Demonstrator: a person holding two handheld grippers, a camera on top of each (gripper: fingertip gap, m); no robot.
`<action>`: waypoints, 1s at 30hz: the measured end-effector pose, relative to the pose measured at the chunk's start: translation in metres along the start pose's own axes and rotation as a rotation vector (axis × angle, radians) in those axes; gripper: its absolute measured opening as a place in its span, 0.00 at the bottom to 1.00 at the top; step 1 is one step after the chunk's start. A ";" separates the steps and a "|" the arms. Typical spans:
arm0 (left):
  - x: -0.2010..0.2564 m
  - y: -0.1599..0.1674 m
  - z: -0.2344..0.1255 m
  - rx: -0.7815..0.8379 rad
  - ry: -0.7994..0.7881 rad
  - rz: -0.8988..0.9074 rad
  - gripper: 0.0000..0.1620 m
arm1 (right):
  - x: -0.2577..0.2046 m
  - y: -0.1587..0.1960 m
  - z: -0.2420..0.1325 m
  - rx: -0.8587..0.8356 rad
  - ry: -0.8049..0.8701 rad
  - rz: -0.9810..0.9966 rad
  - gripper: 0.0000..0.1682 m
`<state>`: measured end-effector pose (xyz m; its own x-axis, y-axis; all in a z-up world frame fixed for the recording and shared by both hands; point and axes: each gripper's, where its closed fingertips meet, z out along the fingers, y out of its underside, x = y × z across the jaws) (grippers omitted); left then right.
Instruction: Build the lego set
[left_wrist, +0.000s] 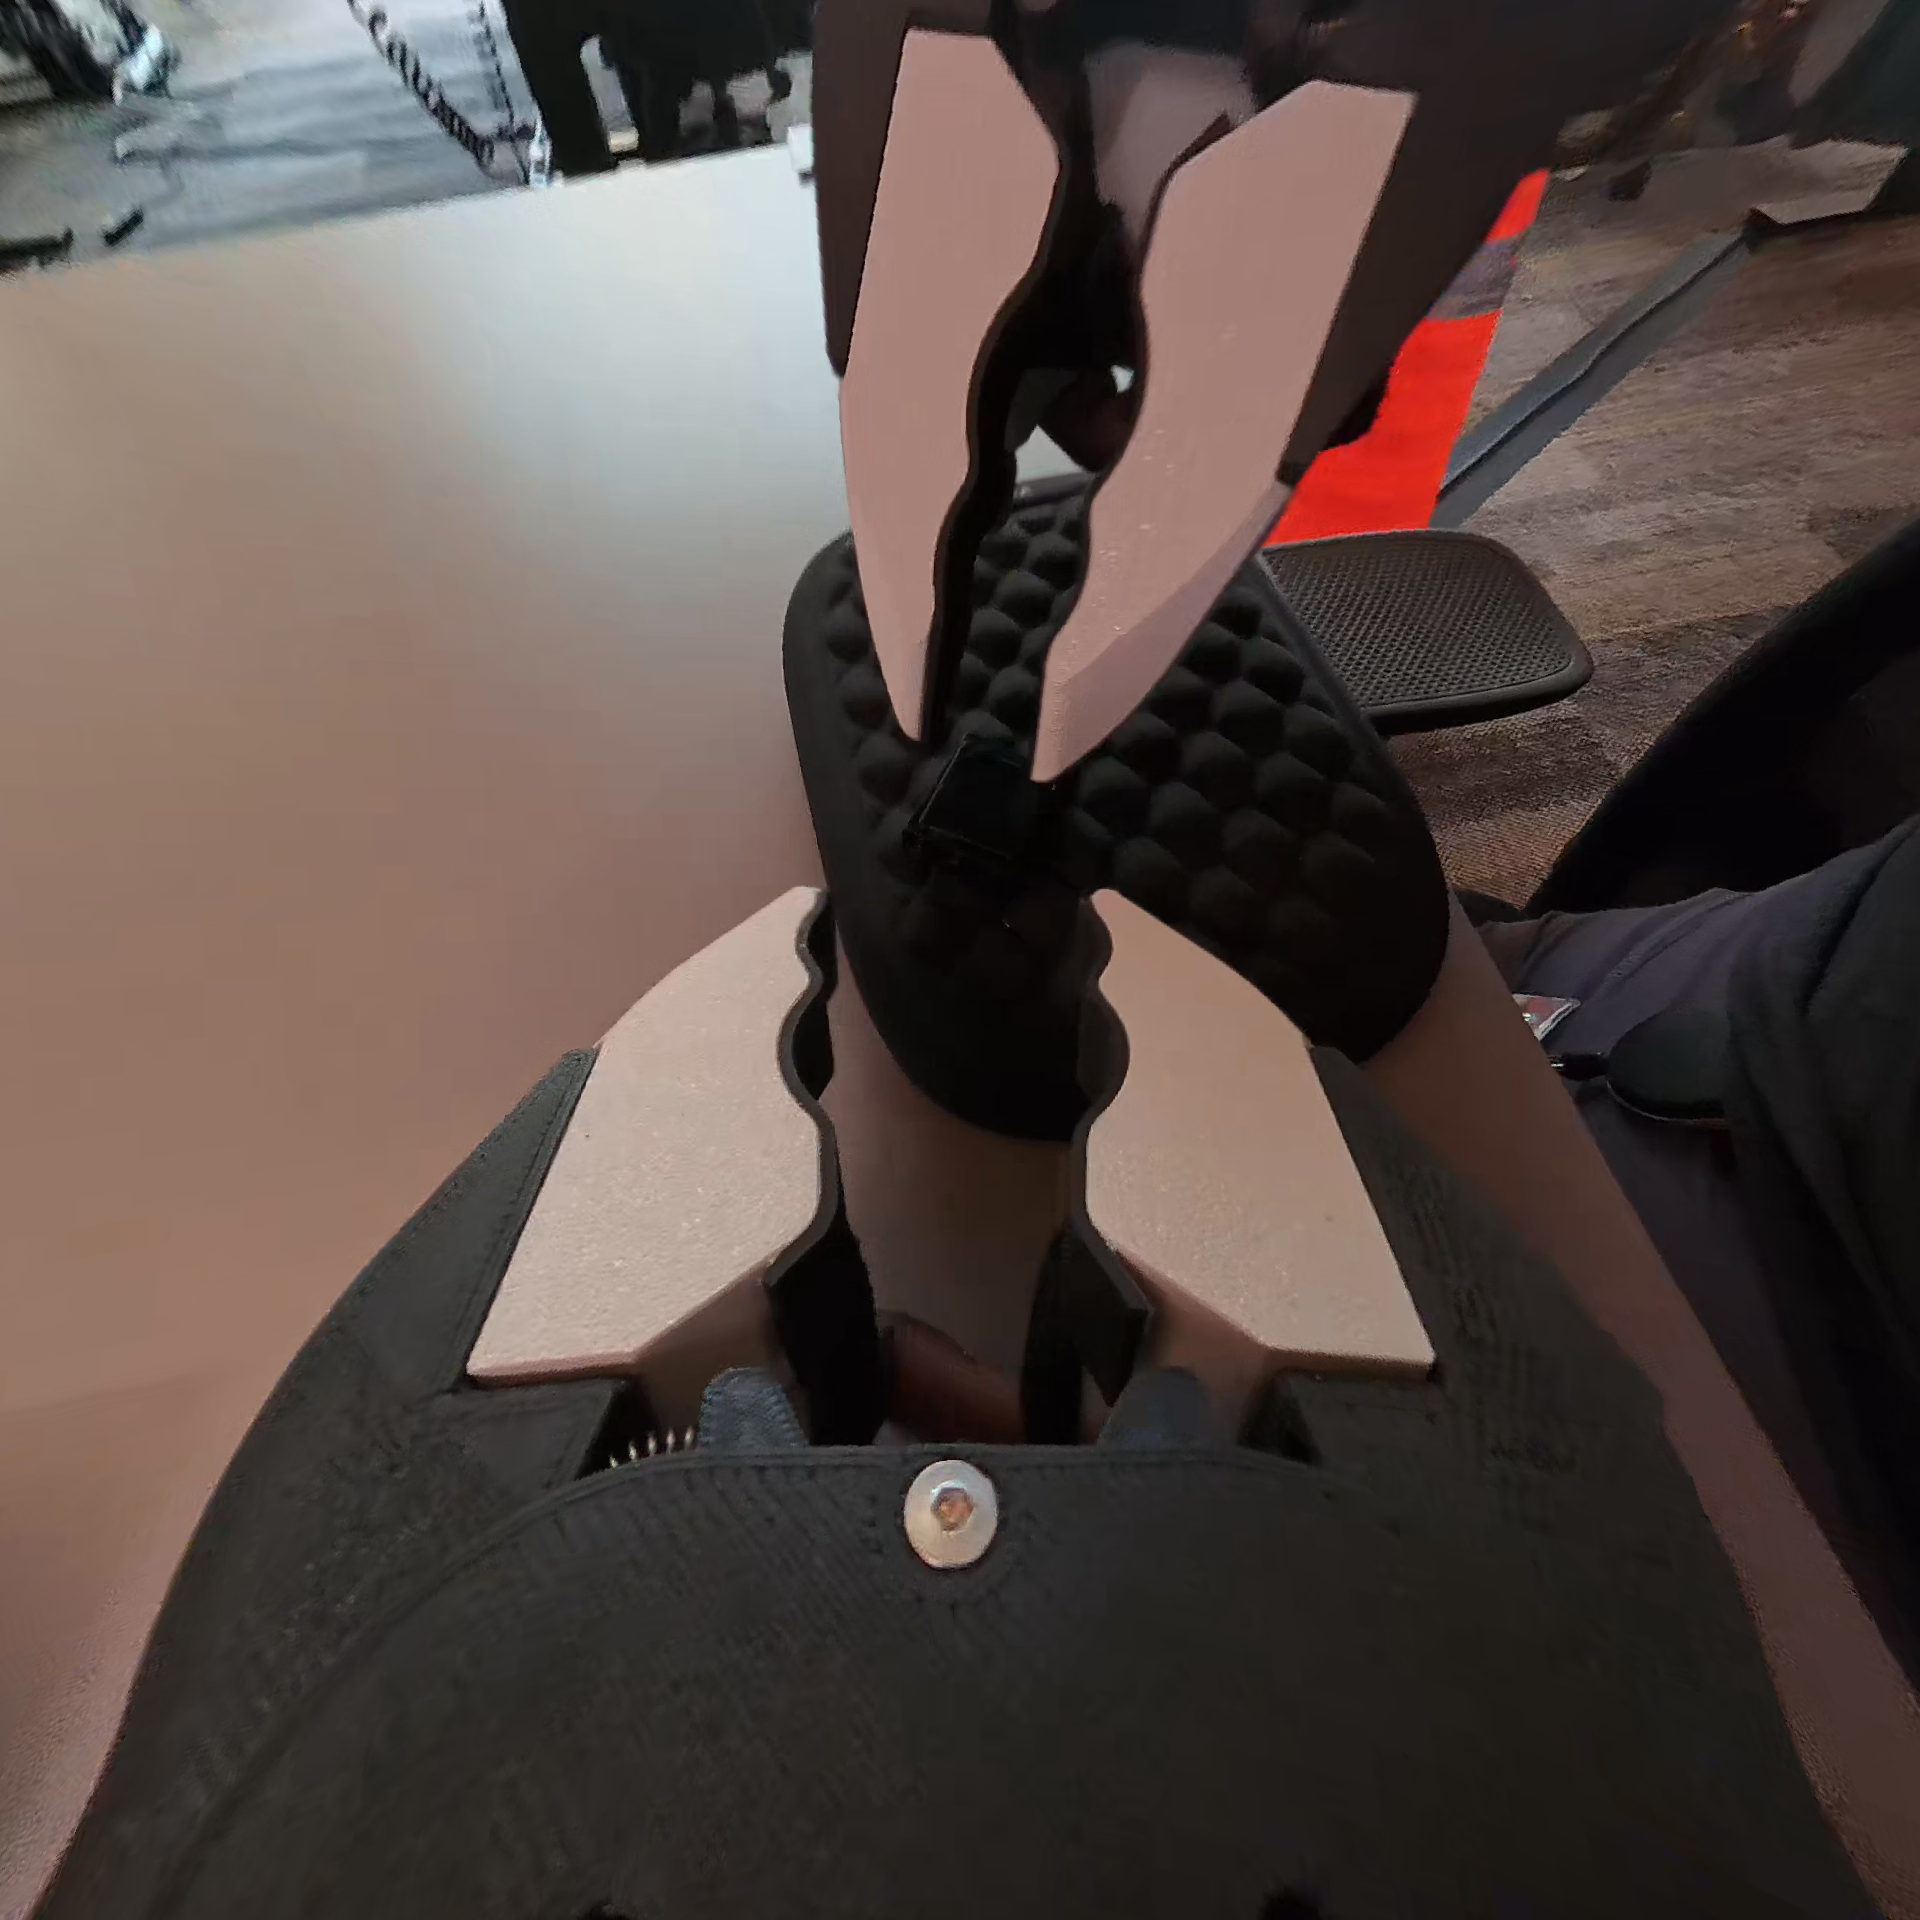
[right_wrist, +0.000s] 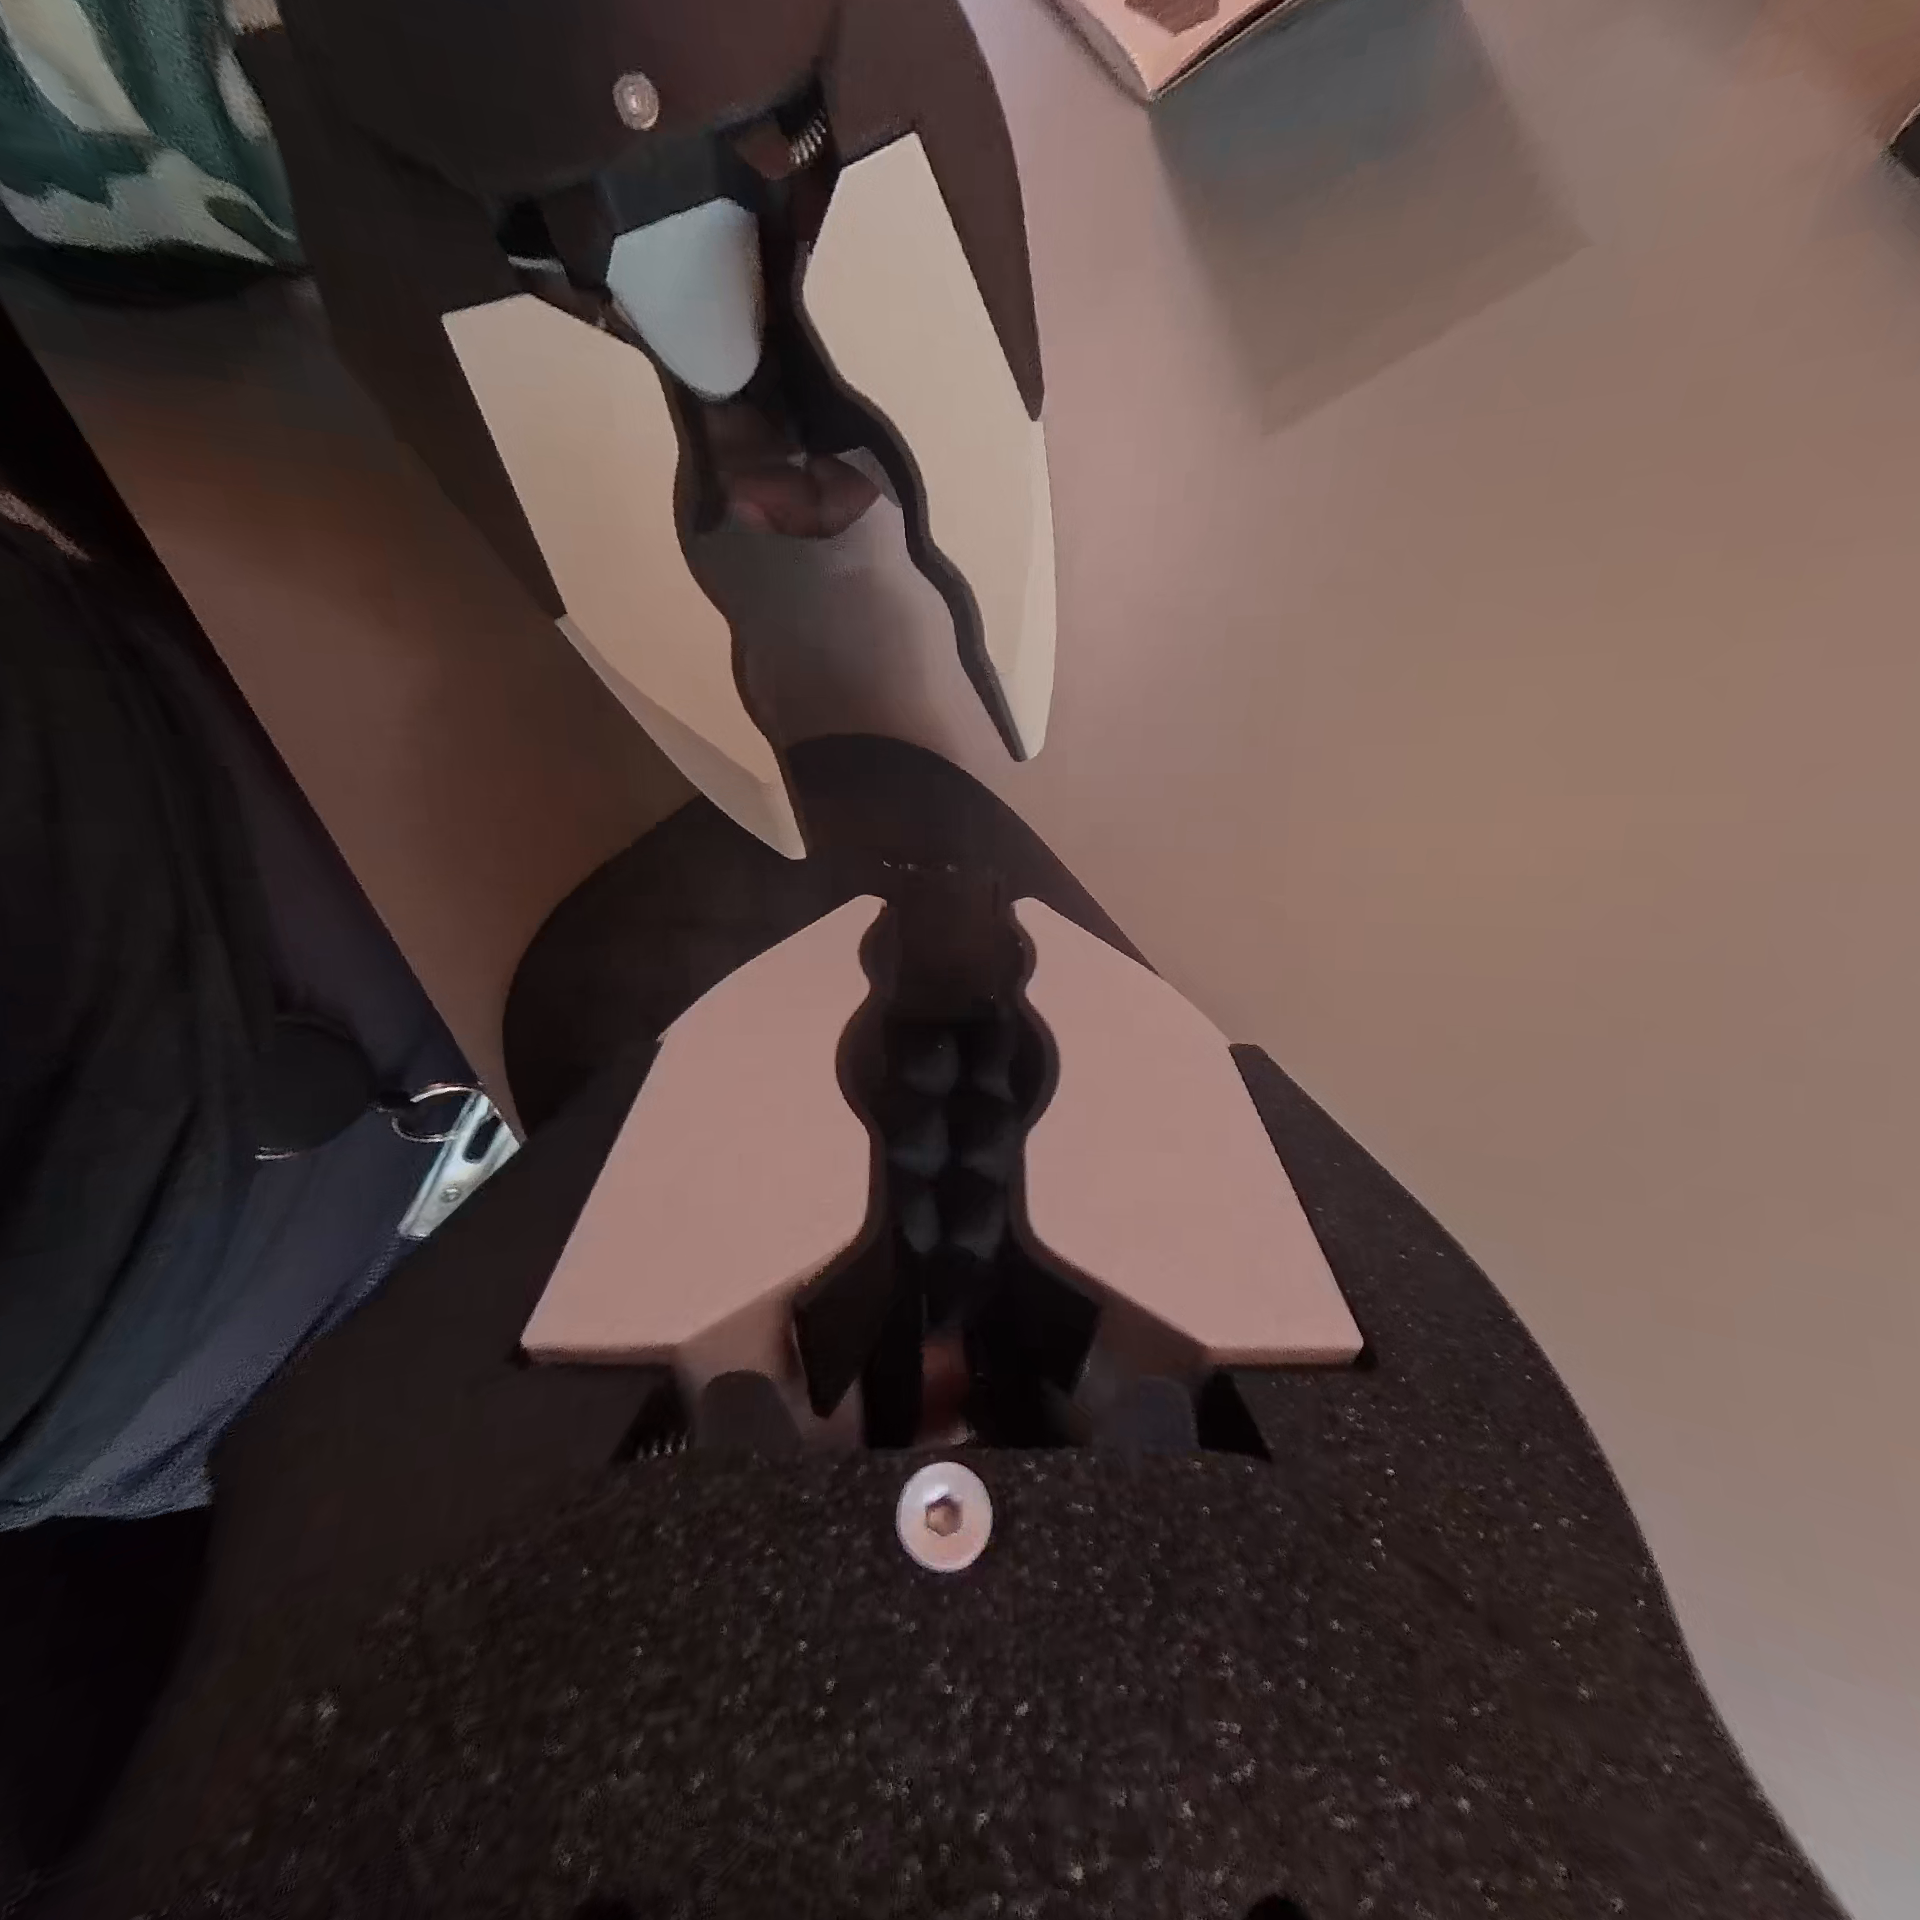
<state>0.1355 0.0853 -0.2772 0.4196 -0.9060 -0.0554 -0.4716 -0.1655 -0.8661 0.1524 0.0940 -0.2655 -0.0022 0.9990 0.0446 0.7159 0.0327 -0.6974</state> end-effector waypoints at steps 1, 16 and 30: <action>0.000 -0.003 0.000 0.021 0.011 0.023 0.29 | 0.000 -0.001 -0.002 0.015 -0.012 0.018 0.09; 0.004 -0.004 0.025 -0.021 0.232 0.248 0.22 | -0.004 0.003 0.004 0.033 -0.036 0.019 0.04; 0.004 -0.001 0.027 -0.058 0.240 0.184 0.17 | 0.000 0.008 0.010 -0.065 0.041 -0.027 0.04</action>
<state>0.1588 0.0925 -0.2906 0.1310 -0.9879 -0.0834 -0.5693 -0.0061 -0.8221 0.1511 0.0946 -0.2788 0.0053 0.9957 0.0926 0.7601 0.0561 -0.6473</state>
